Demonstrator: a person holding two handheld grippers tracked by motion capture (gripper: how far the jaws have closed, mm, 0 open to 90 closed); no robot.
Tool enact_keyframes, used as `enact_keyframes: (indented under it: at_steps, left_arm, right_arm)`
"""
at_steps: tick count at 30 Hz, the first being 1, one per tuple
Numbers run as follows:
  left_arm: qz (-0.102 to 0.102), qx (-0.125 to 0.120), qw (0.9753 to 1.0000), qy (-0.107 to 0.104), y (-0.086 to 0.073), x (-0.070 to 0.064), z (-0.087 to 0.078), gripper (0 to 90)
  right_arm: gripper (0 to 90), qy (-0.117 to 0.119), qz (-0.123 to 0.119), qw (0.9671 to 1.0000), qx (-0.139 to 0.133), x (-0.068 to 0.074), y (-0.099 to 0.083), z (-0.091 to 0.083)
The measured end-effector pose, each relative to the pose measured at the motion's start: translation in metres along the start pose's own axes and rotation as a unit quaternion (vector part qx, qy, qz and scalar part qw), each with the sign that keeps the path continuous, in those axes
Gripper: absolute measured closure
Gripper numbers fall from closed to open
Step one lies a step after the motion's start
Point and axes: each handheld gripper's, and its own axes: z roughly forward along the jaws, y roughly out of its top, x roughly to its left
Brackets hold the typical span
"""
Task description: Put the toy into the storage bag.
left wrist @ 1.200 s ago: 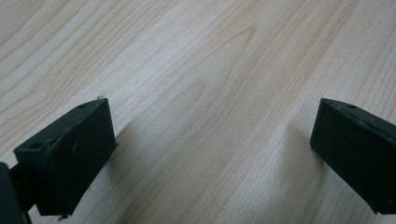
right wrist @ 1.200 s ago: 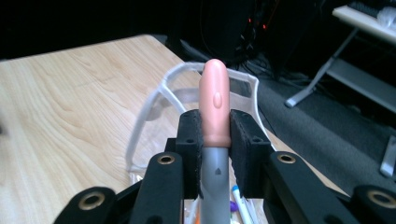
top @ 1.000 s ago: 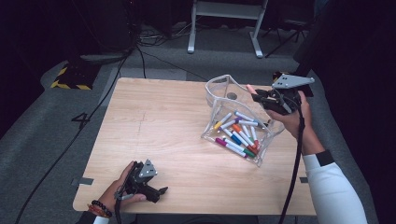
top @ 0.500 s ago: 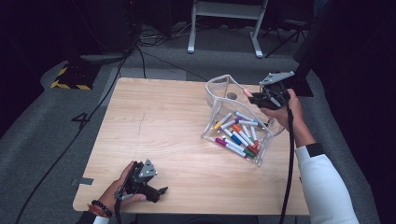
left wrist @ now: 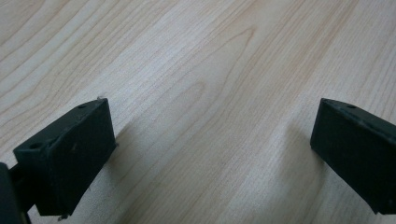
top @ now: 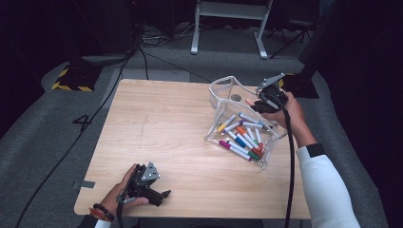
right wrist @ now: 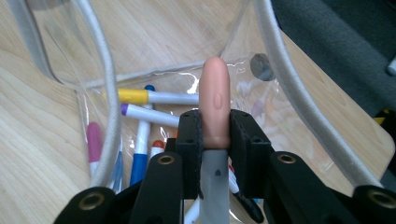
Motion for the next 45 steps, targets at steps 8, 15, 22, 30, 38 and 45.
enact_keyframes:
  at_steps: [8,15,22,30,38,45]
  left_arm:
    - [0.000,0.000,1.0000,0.000,0.000,0.000,0.000,0.1]
    - [-0.001,0.000,1.0000,0.000,0.000,0.000,0.000,0.1]
    - [0.000,0.000,1.0000,0.000,0.000,0.000,0.000,0.1]
    - [0.000,0.000,1.0000,0.000,0.000,0.000,0.000,0.1]
    - [0.000,0.000,1.0000,0.000,0.000,0.000,0.000,0.1]
    - [0.000,0.000,1.0000,0.000,0.000,0.000,0.000,0.1]
  right_arm:
    - [74.8,0.048,-0.031,0.9981,0.024,0.013,0.001,0.008]
    - [74.7,0.098,-0.046,0.9937,0.029,0.022,0.002,0.009]
    - [74.5,0.123,-0.052,0.9904,0.036,0.030,0.003,0.010]
    - [73.2,0.131,-0.063,0.9886,0.038,0.035,0.005,0.010]
    - [64.3,0.118,-0.058,0.9906,0.039,0.035,0.005,0.010]
    - [56.4,0.101,-0.050,0.9931,0.033,0.034,0.005,0.009]
